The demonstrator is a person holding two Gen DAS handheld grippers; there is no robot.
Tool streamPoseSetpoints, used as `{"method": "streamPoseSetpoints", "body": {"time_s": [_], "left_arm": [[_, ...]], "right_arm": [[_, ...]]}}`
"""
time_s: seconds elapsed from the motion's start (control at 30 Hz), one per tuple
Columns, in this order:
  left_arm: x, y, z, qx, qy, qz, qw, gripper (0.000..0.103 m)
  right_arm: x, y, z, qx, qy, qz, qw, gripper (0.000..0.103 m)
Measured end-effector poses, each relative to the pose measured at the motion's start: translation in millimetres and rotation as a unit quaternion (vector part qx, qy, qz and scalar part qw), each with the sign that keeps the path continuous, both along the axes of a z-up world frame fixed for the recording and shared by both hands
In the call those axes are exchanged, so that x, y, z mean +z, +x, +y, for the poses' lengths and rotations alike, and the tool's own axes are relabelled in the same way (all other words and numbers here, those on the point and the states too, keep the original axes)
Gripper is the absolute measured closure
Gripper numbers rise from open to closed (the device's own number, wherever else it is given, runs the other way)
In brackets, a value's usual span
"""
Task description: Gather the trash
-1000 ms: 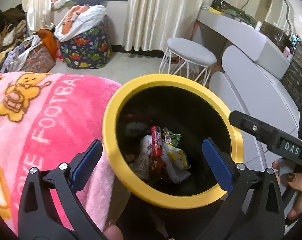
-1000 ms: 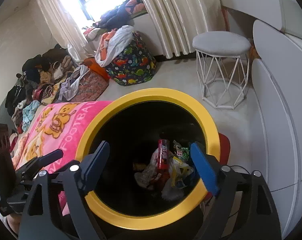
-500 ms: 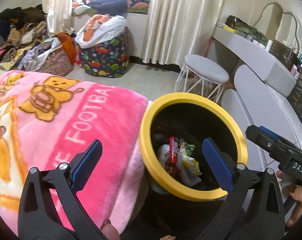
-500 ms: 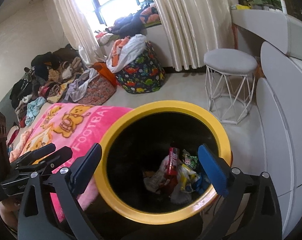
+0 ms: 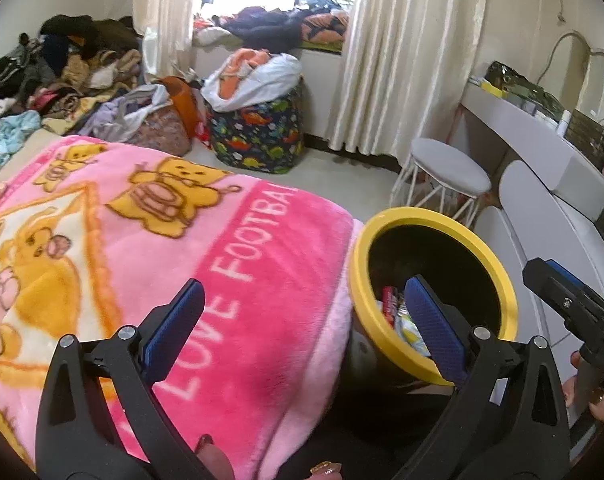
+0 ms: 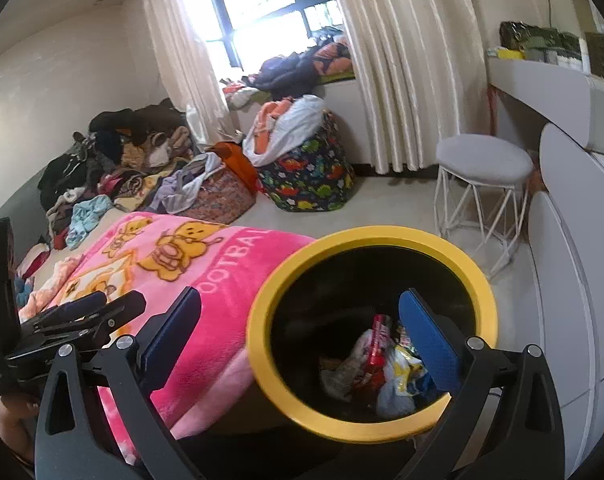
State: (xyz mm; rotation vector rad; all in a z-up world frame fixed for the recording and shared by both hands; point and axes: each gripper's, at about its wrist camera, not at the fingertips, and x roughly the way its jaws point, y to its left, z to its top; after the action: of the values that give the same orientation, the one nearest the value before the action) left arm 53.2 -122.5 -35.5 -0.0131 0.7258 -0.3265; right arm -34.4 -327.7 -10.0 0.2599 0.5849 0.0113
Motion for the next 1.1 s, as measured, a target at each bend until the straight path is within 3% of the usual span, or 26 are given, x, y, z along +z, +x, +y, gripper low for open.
{"method": "streamPoseSetpoints", "body": {"time_s": [0.27, 0.43, 0.67, 0.9, 1.1], "left_arm": [[6, -24, 35, 0.038, -0.002, -0.054, 0.9978, 0.011], [6, -39, 51, 0.052, 0.011, -0.091, 0.9945, 0.011], [-1, -57, 69, 0.055, 0.010, -0.112, 0.9921, 0.011], [-5, -70, 80, 0.062, -0.002, -0.137, 0.9886, 0.011], [-6, -73, 81, 0.059, -0.002, -0.141, 0.9882, 0.011]], "right_arm": [[4, -20, 31, 0.004, -0.034, -0.055, 0.998, 0.006], [6, -40, 49, -0.015, -0.069, -0.115, 0.991, 0.006], [3, -62, 65, -0.034, -0.082, -0.170, 0.981, 0.006], [-11, -75, 82, -0.025, -0.105, -0.195, 0.975, 0.006], [-21, -70, 83, -0.025, -0.109, -0.185, 0.976, 0.006]]}}
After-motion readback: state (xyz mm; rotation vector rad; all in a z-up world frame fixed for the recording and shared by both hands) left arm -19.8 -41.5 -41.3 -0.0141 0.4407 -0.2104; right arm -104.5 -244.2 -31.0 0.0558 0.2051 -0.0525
